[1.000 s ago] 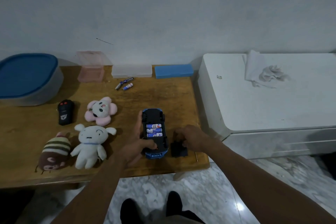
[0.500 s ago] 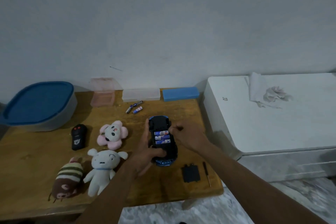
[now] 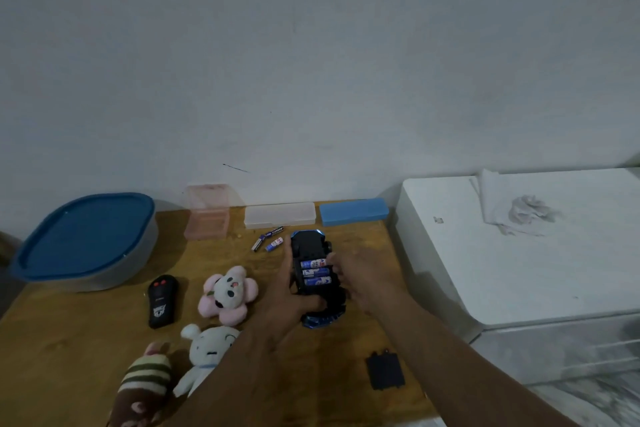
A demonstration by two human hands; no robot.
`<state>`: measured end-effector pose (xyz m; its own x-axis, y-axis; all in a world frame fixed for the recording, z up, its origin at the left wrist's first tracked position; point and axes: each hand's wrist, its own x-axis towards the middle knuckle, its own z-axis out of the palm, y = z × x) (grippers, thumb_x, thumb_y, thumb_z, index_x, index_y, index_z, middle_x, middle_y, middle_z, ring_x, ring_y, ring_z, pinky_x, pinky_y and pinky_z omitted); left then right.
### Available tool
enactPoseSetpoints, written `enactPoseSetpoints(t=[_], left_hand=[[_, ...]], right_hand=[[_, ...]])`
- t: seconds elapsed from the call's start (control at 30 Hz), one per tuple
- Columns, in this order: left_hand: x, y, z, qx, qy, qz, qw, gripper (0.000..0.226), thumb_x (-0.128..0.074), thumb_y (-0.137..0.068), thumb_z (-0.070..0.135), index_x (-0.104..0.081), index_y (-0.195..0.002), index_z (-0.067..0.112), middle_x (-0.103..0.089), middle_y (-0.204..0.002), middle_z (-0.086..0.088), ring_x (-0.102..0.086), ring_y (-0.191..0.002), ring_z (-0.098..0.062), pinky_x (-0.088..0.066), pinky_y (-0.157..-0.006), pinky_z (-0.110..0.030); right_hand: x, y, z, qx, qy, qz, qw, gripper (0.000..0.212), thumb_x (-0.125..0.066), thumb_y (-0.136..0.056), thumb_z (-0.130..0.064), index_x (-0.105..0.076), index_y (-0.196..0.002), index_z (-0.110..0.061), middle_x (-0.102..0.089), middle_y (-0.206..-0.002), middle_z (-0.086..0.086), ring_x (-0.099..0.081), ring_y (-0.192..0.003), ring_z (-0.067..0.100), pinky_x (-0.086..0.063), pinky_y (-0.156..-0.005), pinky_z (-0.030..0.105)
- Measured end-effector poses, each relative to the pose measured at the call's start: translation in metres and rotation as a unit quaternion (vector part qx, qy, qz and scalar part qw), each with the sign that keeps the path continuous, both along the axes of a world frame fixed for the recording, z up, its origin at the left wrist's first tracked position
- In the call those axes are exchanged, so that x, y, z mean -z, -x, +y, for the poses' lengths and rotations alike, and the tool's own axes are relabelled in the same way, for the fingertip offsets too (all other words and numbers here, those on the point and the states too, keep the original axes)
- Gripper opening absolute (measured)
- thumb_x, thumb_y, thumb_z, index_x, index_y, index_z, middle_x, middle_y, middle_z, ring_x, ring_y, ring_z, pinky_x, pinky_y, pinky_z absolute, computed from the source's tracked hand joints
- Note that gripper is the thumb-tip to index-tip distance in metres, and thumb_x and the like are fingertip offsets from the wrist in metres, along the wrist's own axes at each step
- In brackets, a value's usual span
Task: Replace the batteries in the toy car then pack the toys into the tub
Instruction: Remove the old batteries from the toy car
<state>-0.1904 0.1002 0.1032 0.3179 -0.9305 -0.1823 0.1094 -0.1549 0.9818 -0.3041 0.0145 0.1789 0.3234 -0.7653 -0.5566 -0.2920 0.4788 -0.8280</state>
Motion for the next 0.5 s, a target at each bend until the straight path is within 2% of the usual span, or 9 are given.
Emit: enactPoseSetpoints(t=[0.07, 0.17, 0.27, 0.33, 0.43, 0.5], left_hand=[[0.001, -0.002, -0.001, 0.003, 0.000, 0.007, 1.000, 0.126, -0.076, -0.055, 0.003, -0.006, -0.144, 0.059, -0.062, -0.128, -0.008, -0.061, -0.116, -0.032, -0.047, -0.097, -0.059], [0.004, -0.005, -0.001, 0.006, -0.006, 0.026, 1.000, 0.128, -0.076, -0.055, 0.000, -0.006, -0.143, 0.060, -0.061, -0.130, -0.007, -0.061, -0.116, -0.032, -0.047, -0.097, -0.060], [0.005, -0.006, -0.003, 0.019, -0.005, 0.042, 0.999, 0.128, -0.077, -0.055, -0.001, -0.007, -0.143, 0.061, -0.060, -0.132, -0.005, -0.061, -0.116, -0.032, -0.047, -0.098, -0.060], [0.003, -0.007, -0.003, 0.026, -0.005, 0.058, 0.998, 0.126, -0.075, -0.056, -0.003, -0.009, -0.143, 0.060, -0.059, -0.134, -0.006, -0.060, -0.117, -0.033, -0.047, -0.097, -0.060], [-0.002, -0.010, -0.003, 0.031, -0.005, 0.087, 0.996, 0.124, -0.073, -0.058, -0.007, -0.012, -0.145, 0.056, -0.057, -0.135, -0.009, -0.058, -0.118, -0.036, -0.046, -0.097, -0.062], [-0.006, -0.011, -0.002, 0.034, -0.004, 0.085, 0.996, 0.121, -0.070, -0.063, -0.011, -0.011, -0.147, 0.053, -0.058, -0.133, -0.010, -0.058, -0.116, -0.037, -0.046, -0.098, -0.061]], right_hand=[[0.000, -0.001, 0.001, 0.005, -0.001, -0.013, 1.000, 0.023, -0.071, -0.083, -0.011, -0.063, -0.100, 0.002, -0.069, -0.090, 0.012, -0.067, -0.074, 0.020, -0.054, -0.057, 0.028], [-0.002, -0.003, 0.005, 0.004, 0.052, 0.010, 0.999, 0.026, -0.078, -0.076, -0.012, -0.067, -0.094, 0.003, -0.073, -0.092, 0.014, -0.071, -0.082, 0.025, -0.060, -0.073, 0.039], [-0.006, -0.001, 0.007, -0.002, 0.127, 0.042, 0.991, 0.020, -0.077, -0.078, -0.014, -0.068, -0.092, -0.003, -0.072, -0.091, 0.008, -0.070, -0.083, 0.021, -0.059, -0.070, 0.029], [-0.007, -0.001, 0.008, 0.012, 0.135, 0.017, 0.991, 0.022, -0.077, -0.077, -0.014, -0.067, -0.095, -0.006, -0.071, -0.093, 0.007, -0.070, -0.083, 0.020, -0.059, -0.070, 0.029], [-0.006, 0.000, 0.005, 0.031, 0.150, -0.020, 0.988, 0.011, -0.073, -0.079, -0.015, -0.071, -0.090, -0.013, -0.073, -0.088, 0.002, -0.070, -0.076, 0.015, -0.056, -0.059, 0.021], [-0.005, 0.004, -0.001, 0.042, 0.140, -0.051, 0.988, 0.006, -0.068, -0.084, -0.016, -0.072, -0.086, -0.018, -0.073, -0.085, -0.001, -0.070, -0.080, 0.016, -0.058, -0.064, 0.025]])
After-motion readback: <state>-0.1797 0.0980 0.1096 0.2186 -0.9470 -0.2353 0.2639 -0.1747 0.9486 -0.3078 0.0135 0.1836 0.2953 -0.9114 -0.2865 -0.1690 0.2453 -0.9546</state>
